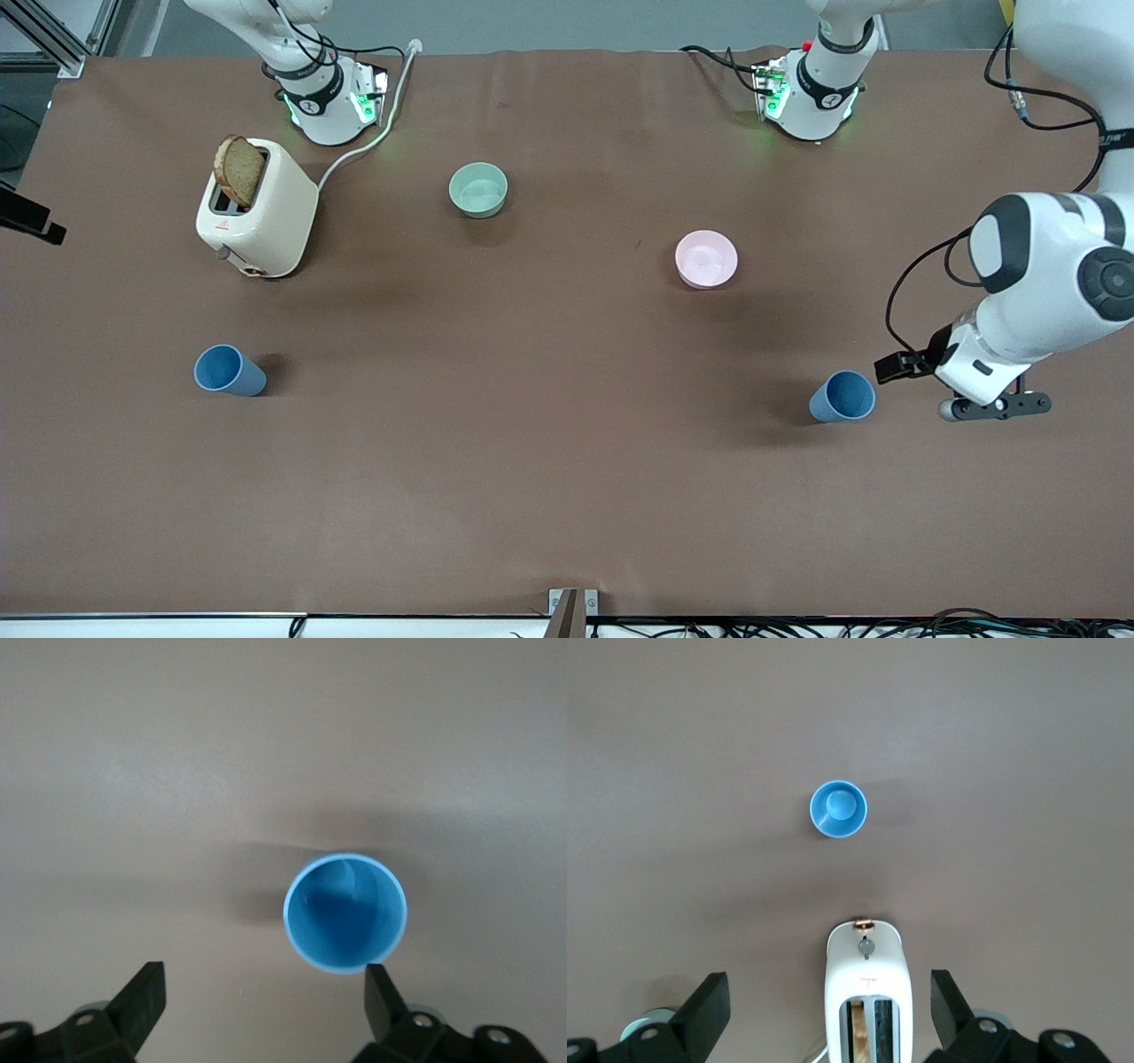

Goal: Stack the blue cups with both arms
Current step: 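Reach the right gripper to the toaster cup while the left gripper reaches the other cup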

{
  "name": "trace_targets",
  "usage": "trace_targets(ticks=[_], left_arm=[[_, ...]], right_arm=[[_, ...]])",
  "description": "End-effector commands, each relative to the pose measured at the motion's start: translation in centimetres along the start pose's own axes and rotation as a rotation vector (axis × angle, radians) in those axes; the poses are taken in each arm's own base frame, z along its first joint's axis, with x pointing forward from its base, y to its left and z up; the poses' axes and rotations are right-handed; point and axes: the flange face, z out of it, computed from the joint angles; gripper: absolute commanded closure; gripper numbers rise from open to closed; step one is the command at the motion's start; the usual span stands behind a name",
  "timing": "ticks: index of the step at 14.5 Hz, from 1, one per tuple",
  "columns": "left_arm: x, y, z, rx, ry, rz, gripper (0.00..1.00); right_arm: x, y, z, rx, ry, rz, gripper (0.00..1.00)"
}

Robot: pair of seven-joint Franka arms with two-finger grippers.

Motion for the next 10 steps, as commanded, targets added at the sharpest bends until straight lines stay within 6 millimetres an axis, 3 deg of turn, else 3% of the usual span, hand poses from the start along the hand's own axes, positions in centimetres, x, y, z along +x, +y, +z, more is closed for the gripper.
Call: trace_targets(ticks=[1, 3, 5, 6, 8, 10], left_arm=[[0.7, 0.0, 2.7, 0.002, 0.015, 0.001, 0.15], [1.1, -0.1, 4.3, -0.005, 0.016, -0.004, 0.21], [1.2, 0.0, 6.2, -0.011, 0.011, -0.006, 0.29], [1.1, 0.1, 6.8, -0.011, 0.004, -0.002, 0.40], [1.1, 0.5, 7.1, -0.010, -0.001, 0.005, 0.75], [1.0, 0.5, 7.9, -0.011, -0.012, 0.004, 0.93]], right_arm=[[1.9, 1.1, 5.1, 0.006, 0.002, -0.013, 0.00], [3.0, 1.2, 10.9, 0.003, 0.033, -0.028, 0.00], [3.6, 2.5, 16.8, -0.007, 0.083, -0.070, 0.00], [3.8, 2.9, 19.5, -0.012, 0.094, -0.080, 0.00], [4.7, 2.9, 24.8, -0.018, 0.105, -0.091, 0.00], [4.8, 2.9, 28.9, -0.025, 0.122, -0.096, 0.00]])
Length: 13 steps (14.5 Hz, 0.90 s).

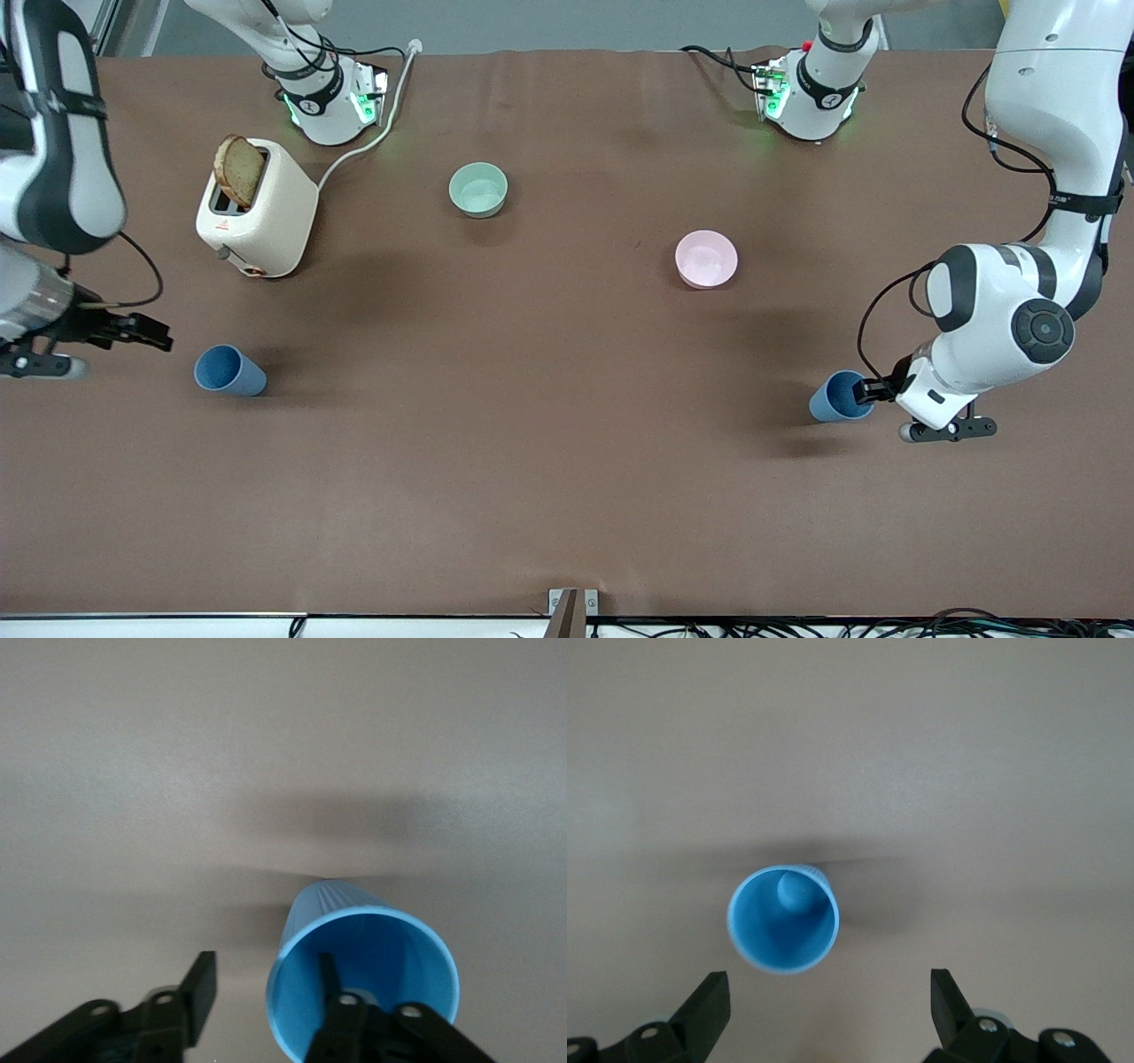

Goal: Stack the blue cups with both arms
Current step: 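Close both grippers on the rims of the two blue cups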

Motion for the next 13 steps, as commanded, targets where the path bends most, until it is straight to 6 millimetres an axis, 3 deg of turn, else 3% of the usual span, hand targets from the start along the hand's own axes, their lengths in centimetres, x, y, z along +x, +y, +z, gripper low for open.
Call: trace_targets(ticks=[1, 3, 4, 7, 10, 13], left_arm=[[0.4, 0.3, 0.1, 0.009, 0.009, 0.006, 0.98], [0.6, 0.4, -1.1, 0.006, 0.023, 0.015, 1.00], [0.7, 1.3, -3.0, 0.009, 0.041, 0.031, 1.00], [0.2, 6.5, -8.2, 0.012, 0.029, 0.096, 1.00], [-2.2, 15.8, -11.2, -0.030, 0.009, 0.094, 1.00], [-5.5, 24.8, -10.8, -0.066, -0.013, 0.067, 1.00]], right_arm=[[-1.2, -0.4, 4.5, 0.000, 0.022, -0.022, 0.00], [-1.5, -0.4, 7.2, -0.009, 0.049, -0.022, 0.00], [-1.4, -0.2, 8.4, -0.010, 0.041, -0.019, 0.00], [-1.0, -0.4, 10.2, -0.011, 0.043, -0.022, 0.02], [-1.0, -0.7, 11.5, -0.010, 0.029, -0.027, 0.19], [-1.0, -1.1, 11.7, -0.006, 0.025, -0.025, 0.47]])
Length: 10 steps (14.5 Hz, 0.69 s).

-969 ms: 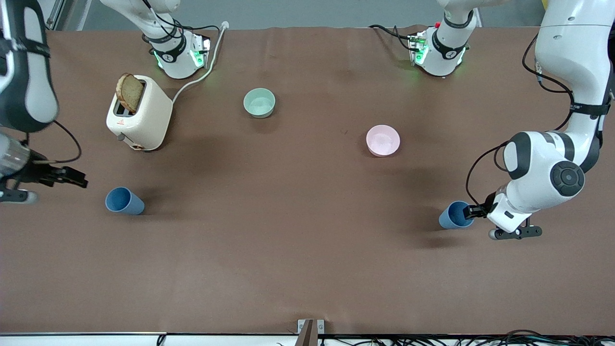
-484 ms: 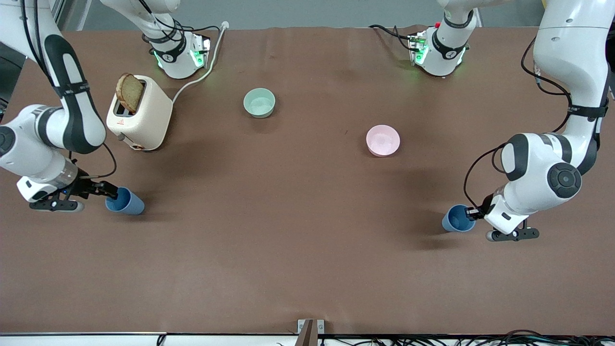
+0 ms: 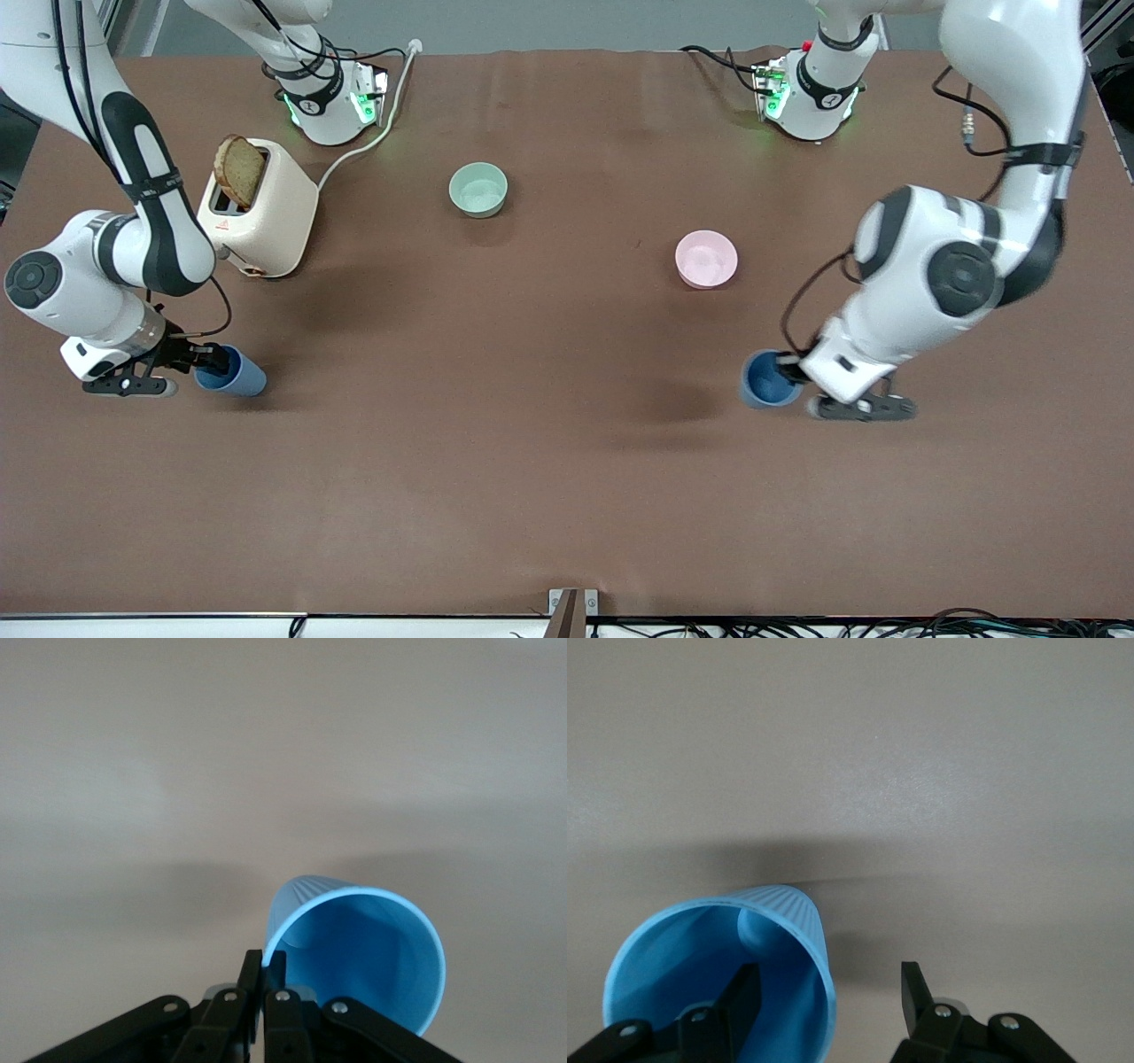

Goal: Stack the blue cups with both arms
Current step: 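Close both grippers on the rims of the two blue cups, then set the left cup at table center while the right gripper lifts its cup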

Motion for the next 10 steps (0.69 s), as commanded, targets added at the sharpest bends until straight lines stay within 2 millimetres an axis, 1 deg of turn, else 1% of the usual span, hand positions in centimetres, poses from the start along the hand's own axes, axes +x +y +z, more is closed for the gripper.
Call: trace_targets(ticks=[1, 2, 3, 4, 5, 8, 9, 10], left_arm=[[-2.4, 7.7, 1.8, -0.009, -0.033, -0.043, 1.00], [-3.6, 11.1, 2.8, -0.008, -0.043, -0.075, 1.00], [-5.0, 14.3, 4.1, -0.006, -0.055, -0.102, 1.00], [-6.4, 17.3, 5.5, -0.007, -0.064, -0.123, 1.00], [-6.8, 19.1, 6.6, -0.002, -0.061, -0.143, 1.00], [-8.4, 23.2, 9.8, 0.017, -0.045, -0.181, 1.00], [-8.8, 24.0, 10.8, 0.011, -0.036, -0.185, 1.00], [-8.7, 24.3, 11.6, -0.007, -0.023, -0.194, 1.00]], right_arm=[[0.4, -0.2, -0.3, 0.007, 0.011, -0.001, 0.61], [0.5, -0.1, -0.4, 0.006, 0.012, 0.000, 0.80], [0.6, -0.1, -0.5, 0.007, 0.014, 0.003, 0.94], [0.8, 0.0, -0.9, 0.013, 0.021, 0.014, 0.99], [1.1, 0.1, -1.2, 0.030, 0.031, 0.031, 1.00], [1.3, 0.0, -1.5, 0.036, 0.029, 0.030, 1.00], [1.5, 0.0, -1.9, 0.040, 0.016, 0.029, 1.00], [1.9, -0.2, -2.9, 0.049, -0.014, 0.028, 1.00]])
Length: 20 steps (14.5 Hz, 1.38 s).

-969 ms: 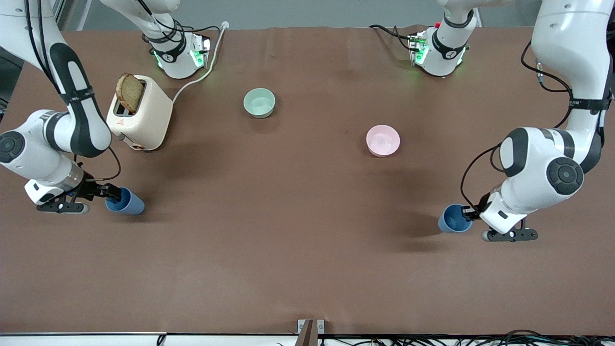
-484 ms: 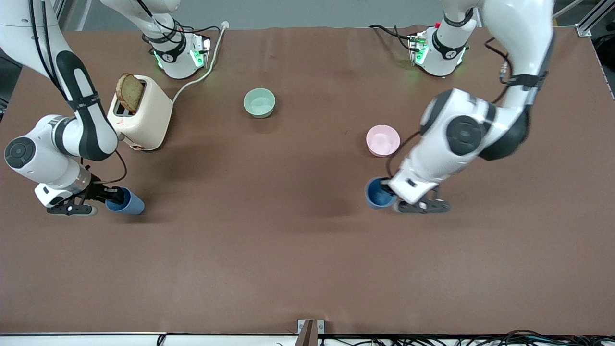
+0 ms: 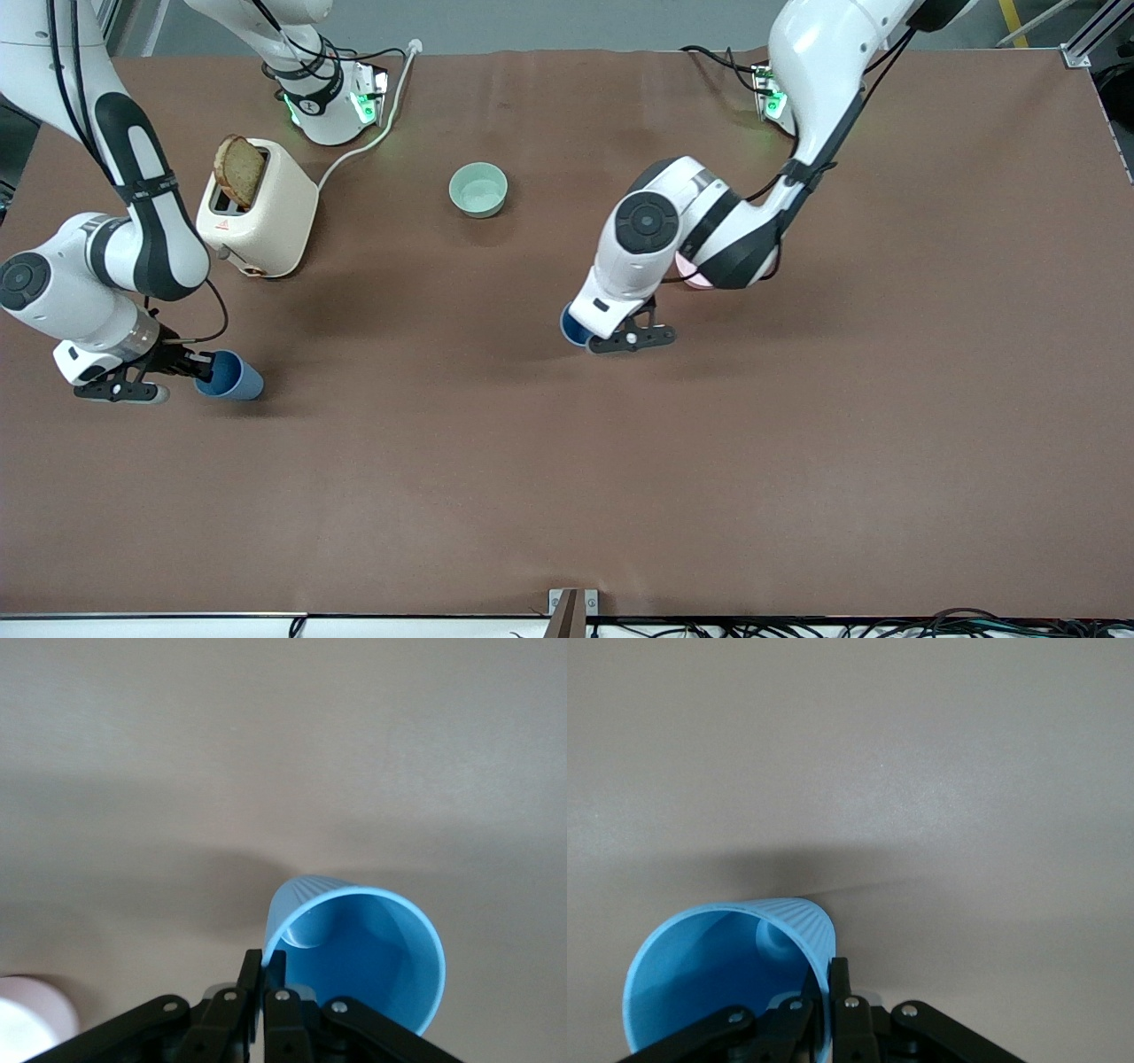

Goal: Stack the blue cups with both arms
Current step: 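Set the left cup at table center while the right gripper lifts its cup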

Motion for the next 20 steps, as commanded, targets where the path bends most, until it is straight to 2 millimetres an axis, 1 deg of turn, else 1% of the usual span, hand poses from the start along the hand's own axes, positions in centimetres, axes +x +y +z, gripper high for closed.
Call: trace_targets(ticks=[1, 2, 4, 5, 6, 7, 8, 9, 10, 11, 12, 13, 14, 16, 17, 18, 19, 20], left_arm=[[1.1, 1.1, 1.5, -0.035, 0.035, -0.031, 0.99], [0.6, 1.5, 2.2, -0.039, 0.033, -0.033, 0.99], [0.4, 1.7, 3.2, -0.036, 0.024, -0.036, 0.96], [0.3, 1.7, 3.4, -0.039, 0.024, -0.037, 0.93], [0.4, 1.8, 3.4, -0.044, 0.027, -0.039, 0.88], [0.4, 1.8, 3.4, -0.044, 0.027, -0.039, 0.74], [0.4, 1.8, 3.3, -0.045, 0.028, -0.038, 0.48], [0.5, 1.8, 2.9, -0.049, 0.033, -0.038, 0.06], [0.6, 1.7, 2.1, -0.054, 0.041, -0.041, 0.00], [1.2, 1.3, 0.7, -0.060, 0.054, -0.048, 0.00], [2.1, 0.4, -0.9, -0.059, 0.069, -0.062, 0.00], [3.6, -1.3, -3.6, -0.047, 0.082, -0.082, 0.00], [4.8, -3.2, -6.5, -0.030, 0.092, -0.104, 0.00], [7.0, -7.2, -12.4, -0.020, 0.130, -0.135, 0.00], [8.5, -9.9, -15.3, -0.015, 0.153, -0.140, 0.00], [9.4, -12.2, -17.6, -0.008, 0.168, -0.130, 0.00], [9.8, -14.2, -20.1, 0.002, 0.184, -0.128, 0.00], [10.2, -16.5, -22.4, 0.018, 0.195, -0.128, 0.00]], right_arm=[[1.4, -0.5, -3.7, 0.034, -0.055, -0.005, 0.99], [2.2, -1.0, -6.7, 0.047, -0.054, -0.002, 0.99], [3.5, -3.0, -11.6, 0.100, -0.072, -0.011, 0.99], [4.2, -5.2, -14.0, 0.120, -0.102, -0.042, 1.00], [4.7, -7.0, -16.2, 0.139, -0.119, -0.033, 0.99], [5.1, -9.0, -18.1, 0.164, -0.123, 0.007, 0.99], [5.2, -11.6, -20.0, 0.173, -0.119, 0.036, 0.99], [4.8, -15.1, -21.6, 0.184, -0.113, 0.070, 0.99], [4.2, -17.8, -23.1, 0.192, -0.106, 0.110, 0.99], [3.4, -20.7, -24.6, 0.200, -0.100, 0.140, 0.99], [2.2, -24.0, -26.4, 0.211, -0.092, 0.166, 0.99], [0.8, -27.0, -27.7, 0.216, -0.098, 0.193, 0.99], [-0.7, -30.3, -28.6, 0.216, -0.116, 0.212, 0.99], [-4.0, -36.9, -29.1, 0.210, -0.159, 0.204, 0.99], [-6.0, -40.6, -29.5, 0.181, -0.146, 0.216, 0.99], [-7.6, -43.5, -29.7, 0.146, -0.124, 0.235, 0.99], [-8.8, -45.4, -29.6, 0.119, -0.102, 0.256, 0.99], [-9.4, -47.3, -29.0, 0.122, -0.082, 0.264, 0.99]])
